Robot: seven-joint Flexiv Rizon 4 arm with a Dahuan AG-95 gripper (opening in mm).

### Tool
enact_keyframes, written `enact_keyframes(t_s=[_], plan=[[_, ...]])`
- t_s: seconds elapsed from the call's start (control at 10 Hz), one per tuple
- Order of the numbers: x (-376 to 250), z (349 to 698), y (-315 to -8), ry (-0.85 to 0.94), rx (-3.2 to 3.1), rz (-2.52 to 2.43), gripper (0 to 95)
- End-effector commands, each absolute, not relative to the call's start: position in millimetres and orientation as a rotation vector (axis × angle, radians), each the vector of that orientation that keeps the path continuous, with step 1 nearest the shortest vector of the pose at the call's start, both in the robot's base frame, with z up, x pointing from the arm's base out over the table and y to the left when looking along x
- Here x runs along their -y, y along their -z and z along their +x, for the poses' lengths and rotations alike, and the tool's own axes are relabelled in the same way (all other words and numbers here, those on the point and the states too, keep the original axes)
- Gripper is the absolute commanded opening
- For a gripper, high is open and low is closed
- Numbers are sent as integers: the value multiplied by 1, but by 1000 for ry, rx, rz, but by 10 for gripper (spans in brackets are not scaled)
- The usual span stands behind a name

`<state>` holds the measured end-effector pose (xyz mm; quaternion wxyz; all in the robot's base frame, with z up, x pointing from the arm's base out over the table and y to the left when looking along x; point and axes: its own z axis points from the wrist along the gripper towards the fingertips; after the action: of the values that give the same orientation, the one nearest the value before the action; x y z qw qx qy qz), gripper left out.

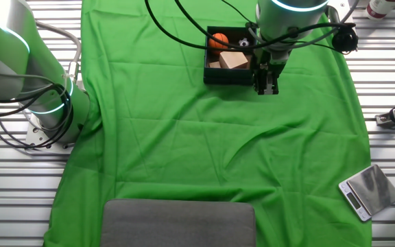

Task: Take everything out of the gift box

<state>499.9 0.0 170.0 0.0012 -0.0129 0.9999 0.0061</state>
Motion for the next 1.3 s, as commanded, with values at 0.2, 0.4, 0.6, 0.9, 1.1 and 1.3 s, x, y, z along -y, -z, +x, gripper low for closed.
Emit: enact_keyframes(t_s=[0.2, 0.4, 0.6, 0.9, 1.1, 1.3], plan=[[0, 500, -170, -18, -3139, -42, 0], [0, 500, -170, -18, -3139, -42, 0], [0, 500, -170, -18, -3139, -42, 0], [0, 500, -170, -18, -3139, -42, 0], [0, 500, -170, -18, -3139, -41, 0], [0, 500, -170, -18, -3138, -87, 0]])
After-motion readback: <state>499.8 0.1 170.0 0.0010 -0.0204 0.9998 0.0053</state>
